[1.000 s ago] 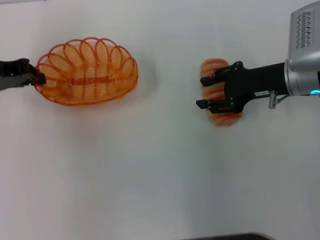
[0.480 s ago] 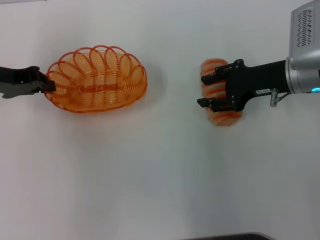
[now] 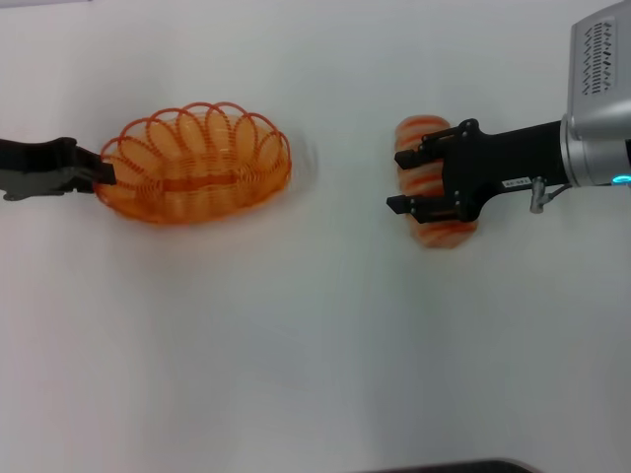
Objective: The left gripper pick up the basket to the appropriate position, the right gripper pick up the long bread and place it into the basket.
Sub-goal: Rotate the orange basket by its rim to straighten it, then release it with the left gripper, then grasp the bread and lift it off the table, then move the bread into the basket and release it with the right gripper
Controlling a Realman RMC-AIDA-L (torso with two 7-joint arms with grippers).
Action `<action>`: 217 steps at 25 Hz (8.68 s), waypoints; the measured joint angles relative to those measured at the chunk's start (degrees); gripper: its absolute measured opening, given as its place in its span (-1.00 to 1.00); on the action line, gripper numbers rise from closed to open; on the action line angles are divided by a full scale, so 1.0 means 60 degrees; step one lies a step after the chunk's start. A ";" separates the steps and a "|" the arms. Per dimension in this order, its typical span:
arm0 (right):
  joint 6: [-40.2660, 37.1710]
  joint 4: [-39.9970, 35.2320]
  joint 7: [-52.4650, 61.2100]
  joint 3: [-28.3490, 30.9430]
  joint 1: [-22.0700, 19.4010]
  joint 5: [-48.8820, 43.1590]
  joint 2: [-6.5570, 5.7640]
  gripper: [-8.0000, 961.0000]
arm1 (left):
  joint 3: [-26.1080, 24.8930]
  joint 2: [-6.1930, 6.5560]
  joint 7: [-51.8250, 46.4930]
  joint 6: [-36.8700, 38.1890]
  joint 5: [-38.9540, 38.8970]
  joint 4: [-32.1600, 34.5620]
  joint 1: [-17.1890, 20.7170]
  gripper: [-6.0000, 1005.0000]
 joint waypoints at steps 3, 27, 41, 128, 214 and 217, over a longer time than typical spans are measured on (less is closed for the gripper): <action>-0.0032 -0.0002 -0.0001 0.0005 0.0021 0.0006 0.0007 0.24 | 0.0003 0.0068 0.0043 0.0146 0.0001 0.0037 0.0054 -0.40; -0.0154 -0.0037 0.0659 0.0281 0.0150 0.0053 -0.0064 0.05 | -0.2036 0.0779 0.3044 0.1853 -0.2444 0.1783 0.1316 0.27; -0.0023 -0.0261 0.1747 0.0441 0.0244 0.0051 -0.0058 0.07 | -0.1234 0.0196 0.9045 0.2499 -0.2527 0.1086 0.1750 0.28; -0.0695 -0.1100 1.6252 -0.1783 0.3608 -0.6165 0.0096 0.92 | 0.0264 0.0358 1.0806 0.2596 -0.2333 0.0409 0.0888 0.69; 0.2501 -0.1032 0.4767 -0.2307 0.1828 0.3044 0.0150 -0.55 | -0.0392 0.0097 1.0742 0.3209 -0.3339 0.0213 0.1737 0.68; 0.2313 -0.0959 0.4434 -0.3047 0.2182 0.2799 0.0121 -0.56 | -0.0479 0.0081 1.0740 0.3317 -0.3349 0.0160 0.1739 0.68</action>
